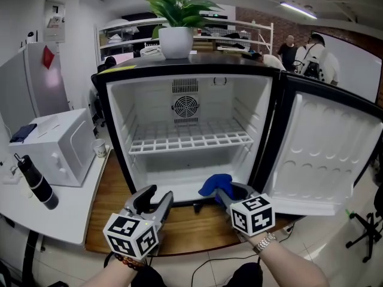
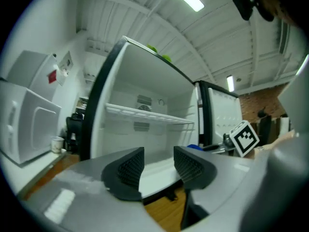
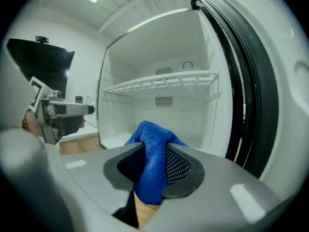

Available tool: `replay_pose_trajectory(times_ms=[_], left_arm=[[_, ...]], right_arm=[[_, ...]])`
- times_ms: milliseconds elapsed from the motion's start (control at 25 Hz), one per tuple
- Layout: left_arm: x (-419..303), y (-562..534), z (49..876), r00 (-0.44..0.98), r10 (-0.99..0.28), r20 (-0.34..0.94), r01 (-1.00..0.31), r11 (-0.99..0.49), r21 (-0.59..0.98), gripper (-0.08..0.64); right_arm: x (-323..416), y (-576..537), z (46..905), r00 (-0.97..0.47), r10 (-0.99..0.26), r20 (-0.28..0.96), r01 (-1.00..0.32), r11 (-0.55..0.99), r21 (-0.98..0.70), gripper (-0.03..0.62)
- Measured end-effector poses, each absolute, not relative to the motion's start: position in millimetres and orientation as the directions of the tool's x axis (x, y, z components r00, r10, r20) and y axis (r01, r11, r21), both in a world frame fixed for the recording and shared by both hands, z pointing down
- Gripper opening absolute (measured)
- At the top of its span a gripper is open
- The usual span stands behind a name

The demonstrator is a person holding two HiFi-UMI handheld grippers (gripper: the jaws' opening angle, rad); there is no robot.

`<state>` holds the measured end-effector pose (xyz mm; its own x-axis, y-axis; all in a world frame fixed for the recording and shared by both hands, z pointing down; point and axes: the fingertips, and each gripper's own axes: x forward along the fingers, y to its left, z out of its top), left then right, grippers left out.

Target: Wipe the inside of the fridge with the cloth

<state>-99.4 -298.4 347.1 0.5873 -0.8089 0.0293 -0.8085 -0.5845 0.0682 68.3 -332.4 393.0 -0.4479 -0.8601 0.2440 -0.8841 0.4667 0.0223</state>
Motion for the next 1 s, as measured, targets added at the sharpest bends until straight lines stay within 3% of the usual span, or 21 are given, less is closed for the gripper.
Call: replay_pose_trajectory(times_ms=[120, 280, 520, 680, 1000], left_arm=[[-57.6, -288.6, 347.6, 0.739, -0.672, 0.054, -0.668, -0.72, 0.191, 0.275], [-16.2, -274.3, 349.1, 0.852, -0.517, 0.09, -0.513, -0.786, 0.346, 0.345], [16.9, -257.8, 361.0, 0.908, -0.396, 0.141, -0.414, -0.789, 0.453, 0.35], [28.8, -251.0, 366.5, 0.925, -0.347, 0.157, -0.379, -0.799, 0.467, 0.251], [45.3, -257.2, 361.9, 0.909, -0.373, 0.186, -0.416, -0.83, 0.372, 0.149]], right_arm=[[51.2, -307.5, 380.1, -0.519, -0.829, 0.206, -0.835, 0.544, 0.082, 0.095], [29.2, -275.7, 371.2, -0.589, -0.786, 0.184, -0.768, 0.616, 0.173, 0.095], [11.7, -245.3, 368.6, -0.645, -0.746, 0.166, -0.698, 0.664, 0.267, 0.095], [14.5, -240.6, 368.7, -0.643, -0.749, 0.156, -0.698, 0.658, 0.281, 0.097], [40.7, -244.0, 375.6, -0.592, -0.79, 0.16, -0.757, 0.613, 0.226, 0.149]])
